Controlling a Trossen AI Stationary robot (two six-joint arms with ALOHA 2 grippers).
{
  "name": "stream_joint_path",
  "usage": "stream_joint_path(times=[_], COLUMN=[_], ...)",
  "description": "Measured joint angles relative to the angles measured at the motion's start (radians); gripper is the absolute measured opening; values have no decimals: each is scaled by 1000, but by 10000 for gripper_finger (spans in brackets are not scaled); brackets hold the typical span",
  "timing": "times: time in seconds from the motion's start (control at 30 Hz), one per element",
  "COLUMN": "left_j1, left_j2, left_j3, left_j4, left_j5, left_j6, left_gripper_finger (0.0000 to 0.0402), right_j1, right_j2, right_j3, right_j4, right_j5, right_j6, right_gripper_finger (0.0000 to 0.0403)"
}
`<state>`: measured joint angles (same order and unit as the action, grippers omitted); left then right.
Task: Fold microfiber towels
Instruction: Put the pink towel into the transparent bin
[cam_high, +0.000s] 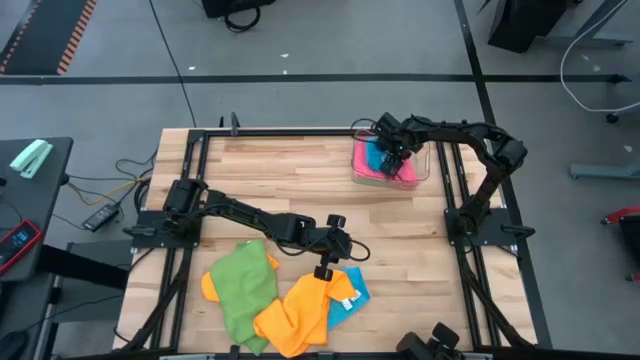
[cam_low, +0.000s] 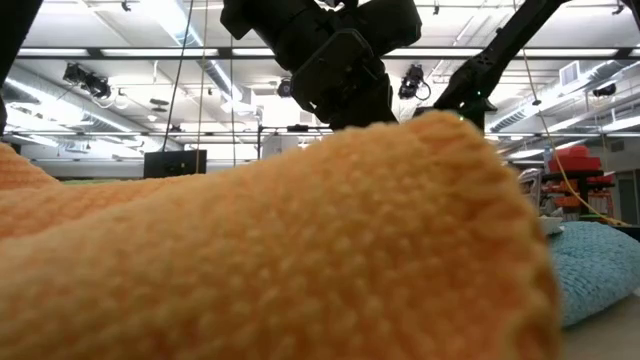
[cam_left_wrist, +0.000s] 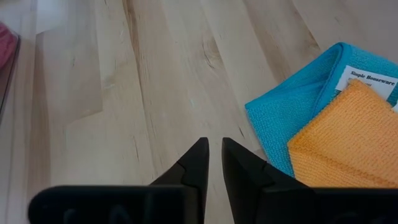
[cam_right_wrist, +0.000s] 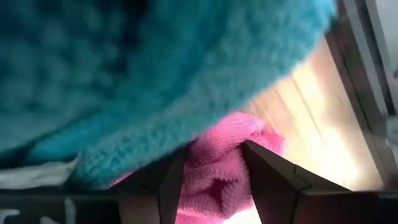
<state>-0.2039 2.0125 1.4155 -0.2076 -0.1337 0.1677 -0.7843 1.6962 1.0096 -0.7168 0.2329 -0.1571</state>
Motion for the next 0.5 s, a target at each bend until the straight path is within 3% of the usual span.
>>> stream_joint_path(times=[0.5], left_j1=[0], left_j2=[0], left_j3=[0], left_j4=[1], left_j5=[0], left_j6=[2], left_gripper_finger=[51], right_j1=[-32], right_j2=[0], right_j3=[0], right_j4=[-137], right_j5=[99], right_j6=[131], right_gripper_finger=[172])
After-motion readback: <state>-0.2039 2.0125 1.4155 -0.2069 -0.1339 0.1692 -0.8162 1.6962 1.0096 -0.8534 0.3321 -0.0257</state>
